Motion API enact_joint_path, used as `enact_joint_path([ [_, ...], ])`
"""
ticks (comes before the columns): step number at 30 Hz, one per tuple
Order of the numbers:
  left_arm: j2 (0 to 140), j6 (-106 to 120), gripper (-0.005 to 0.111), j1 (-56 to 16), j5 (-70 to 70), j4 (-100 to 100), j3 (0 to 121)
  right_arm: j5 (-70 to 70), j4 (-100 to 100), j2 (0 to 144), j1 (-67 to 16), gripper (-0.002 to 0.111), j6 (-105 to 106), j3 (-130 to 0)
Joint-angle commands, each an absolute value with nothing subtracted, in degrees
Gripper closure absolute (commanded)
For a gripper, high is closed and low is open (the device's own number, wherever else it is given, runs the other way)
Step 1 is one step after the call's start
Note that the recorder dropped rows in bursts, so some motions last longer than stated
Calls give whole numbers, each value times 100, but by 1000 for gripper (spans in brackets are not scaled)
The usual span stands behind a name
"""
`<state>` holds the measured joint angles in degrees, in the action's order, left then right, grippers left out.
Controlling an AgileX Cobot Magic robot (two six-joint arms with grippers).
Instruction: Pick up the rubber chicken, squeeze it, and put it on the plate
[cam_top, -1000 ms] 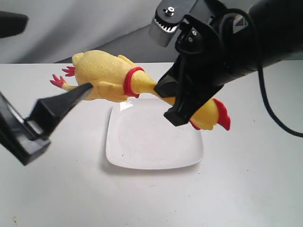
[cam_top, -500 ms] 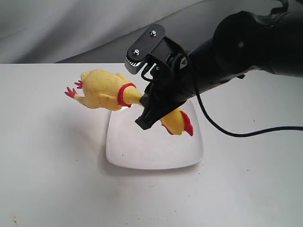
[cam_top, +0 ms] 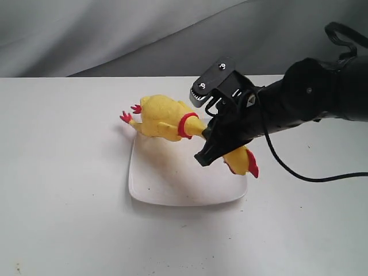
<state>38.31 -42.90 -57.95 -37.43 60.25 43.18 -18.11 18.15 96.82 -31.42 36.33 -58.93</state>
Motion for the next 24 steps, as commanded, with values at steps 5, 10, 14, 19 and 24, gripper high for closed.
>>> enact_joint_path([
  [5,3809,-4304,106,-5823,-3795,5979,4354,-1982,2160,10387,-3140,90,3746,-5871],
  [10,3809,-4290,106,-5823,-3795,5979,4354,-2665,1325,9674,-3140,53,3352,-5881],
  [14,3809,-4290,106,-5823,-3795,5979,4354,-2873,619,8471,-3140,63,2791,-5881],
  [19,3809,-4290,106,-5823,-3795,5979,4354,-2849,582,6735,-3140,97,2520,-5881],
  [24,3809,-4302,106,-5823,-3795,5979,4354,-2715,813,5301,-3140,108,2520,-5881],
])
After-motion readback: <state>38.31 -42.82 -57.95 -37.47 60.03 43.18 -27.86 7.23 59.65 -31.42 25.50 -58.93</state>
